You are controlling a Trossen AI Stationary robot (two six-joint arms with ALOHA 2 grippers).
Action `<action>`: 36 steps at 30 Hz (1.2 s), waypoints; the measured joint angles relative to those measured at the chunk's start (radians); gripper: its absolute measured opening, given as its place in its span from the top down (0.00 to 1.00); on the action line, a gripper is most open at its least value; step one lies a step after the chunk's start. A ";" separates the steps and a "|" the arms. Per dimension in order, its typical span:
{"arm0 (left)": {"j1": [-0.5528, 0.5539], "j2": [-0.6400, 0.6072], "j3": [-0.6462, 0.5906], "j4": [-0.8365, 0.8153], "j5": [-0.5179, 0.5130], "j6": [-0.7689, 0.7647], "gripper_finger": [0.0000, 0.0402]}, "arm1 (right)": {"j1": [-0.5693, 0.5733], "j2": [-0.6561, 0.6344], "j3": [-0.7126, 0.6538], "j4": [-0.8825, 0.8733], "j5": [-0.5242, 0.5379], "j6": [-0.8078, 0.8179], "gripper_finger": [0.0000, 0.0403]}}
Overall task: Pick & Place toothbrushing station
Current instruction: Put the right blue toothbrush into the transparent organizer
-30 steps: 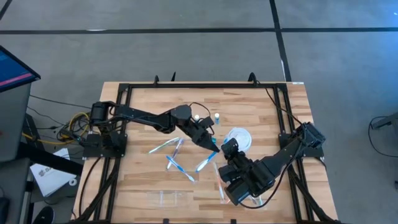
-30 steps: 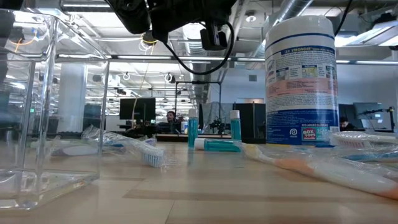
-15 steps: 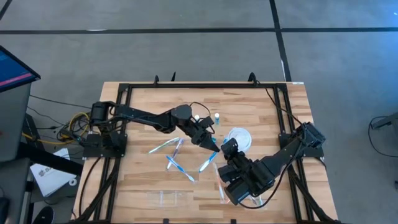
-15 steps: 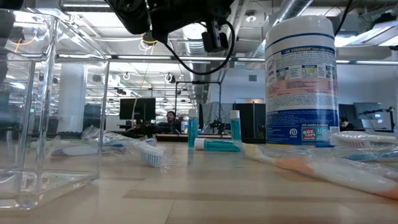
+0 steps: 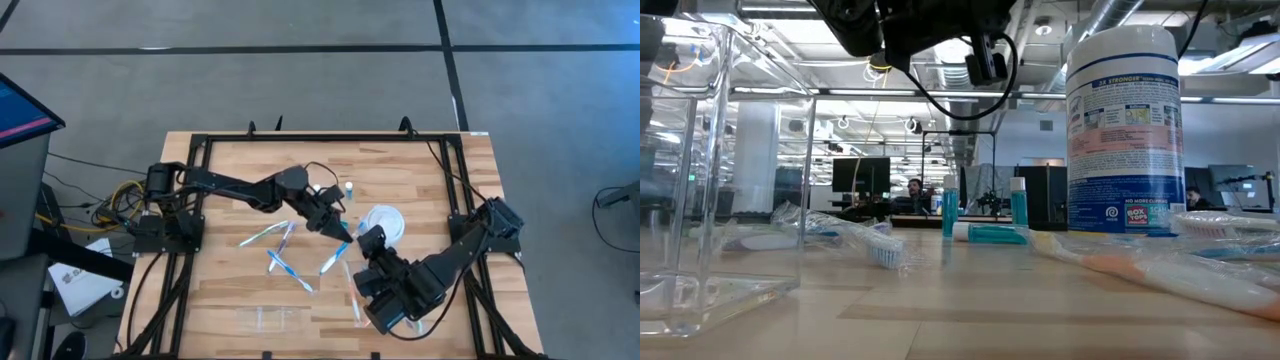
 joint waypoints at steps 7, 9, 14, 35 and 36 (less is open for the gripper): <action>0.003 0.000 0.000 0.000 0.000 0.047 0.97 | 0.021 0.000 0.000 -0.004 -0.036 0.100 0.75; 0.007 0.000 0.000 -0.001 0.002 0.058 0.97 | 0.035 0.000 0.000 -0.003 -0.036 0.125 0.75; 0.008 -0.036 -0.021 -0.003 0.012 0.124 0.97 | 0.074 -0.003 0.000 -0.002 -0.038 0.200 0.75; -0.321 -0.609 -0.565 -0.023 -0.571 0.554 0.97 | 0.087 -0.003 0.000 -0.002 -0.035 0.434 0.75; -0.351 -0.625 -0.584 -0.027 -0.607 0.567 0.97 | 0.084 -0.003 0.000 -0.002 -0.035 0.440 0.75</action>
